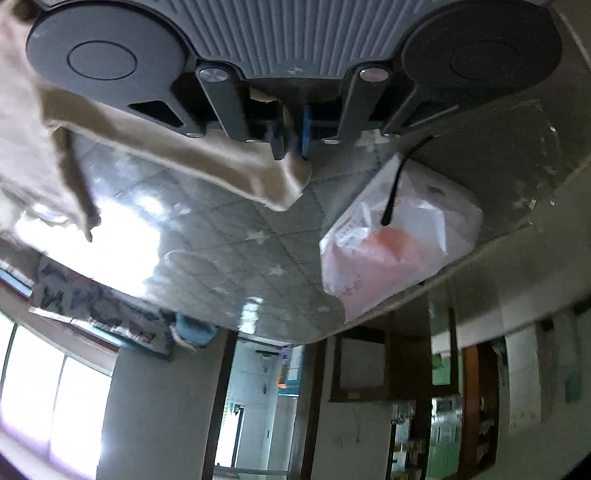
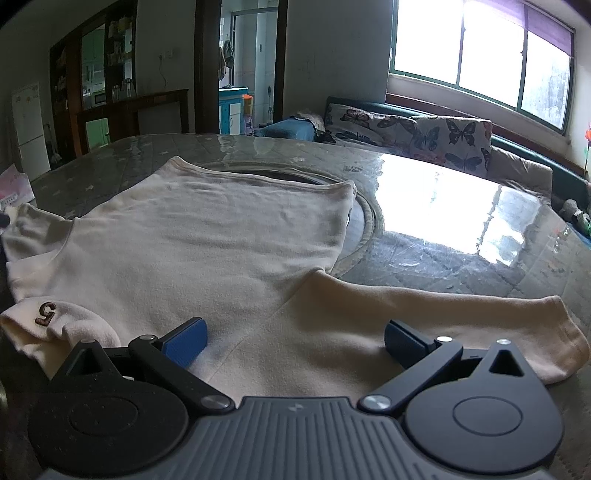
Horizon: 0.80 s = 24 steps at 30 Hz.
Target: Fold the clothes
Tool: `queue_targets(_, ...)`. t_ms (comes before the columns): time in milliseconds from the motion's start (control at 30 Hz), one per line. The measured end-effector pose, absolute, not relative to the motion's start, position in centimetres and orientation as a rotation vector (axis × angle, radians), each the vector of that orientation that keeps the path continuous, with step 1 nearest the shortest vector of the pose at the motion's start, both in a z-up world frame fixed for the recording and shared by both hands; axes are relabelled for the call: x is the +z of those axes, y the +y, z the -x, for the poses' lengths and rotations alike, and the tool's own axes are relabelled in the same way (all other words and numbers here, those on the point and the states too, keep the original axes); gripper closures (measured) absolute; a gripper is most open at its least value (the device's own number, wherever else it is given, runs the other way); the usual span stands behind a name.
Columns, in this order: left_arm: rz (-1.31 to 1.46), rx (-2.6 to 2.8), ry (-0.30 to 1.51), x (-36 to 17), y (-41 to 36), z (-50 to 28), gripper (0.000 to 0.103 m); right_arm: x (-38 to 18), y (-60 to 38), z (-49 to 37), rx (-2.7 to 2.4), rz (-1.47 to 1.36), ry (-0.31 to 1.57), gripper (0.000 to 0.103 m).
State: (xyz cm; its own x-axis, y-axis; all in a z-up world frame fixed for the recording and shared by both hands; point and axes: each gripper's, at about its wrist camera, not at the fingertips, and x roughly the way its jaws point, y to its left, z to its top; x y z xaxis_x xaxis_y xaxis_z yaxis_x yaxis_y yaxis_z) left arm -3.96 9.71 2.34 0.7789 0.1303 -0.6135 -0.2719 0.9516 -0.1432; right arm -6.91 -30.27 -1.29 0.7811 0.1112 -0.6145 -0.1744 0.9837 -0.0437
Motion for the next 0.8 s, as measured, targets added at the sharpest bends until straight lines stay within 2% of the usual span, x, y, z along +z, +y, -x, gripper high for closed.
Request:
queue_targets(167, 0.199, 0.076, 0.522, 6.7, 7.1, 4.8, 0.094, -0.9, -30.3, 7.3, 0.154, 0.086, 0.639, 0.000)
queue_targets(433, 0.143, -0.282, 0.435, 12.4, -1.9, 5.2, 0.094, 1.4, -30.1, 8.1, 0.163, 0.076, 0.564, 0.000)
queue_targets(800, 0.135, -0.684, 0.518, 11.6, -13.7, 5.0, 0.092, 1.7, -27.5, 6.6, 0.209, 0.084, 0.540, 0.000)
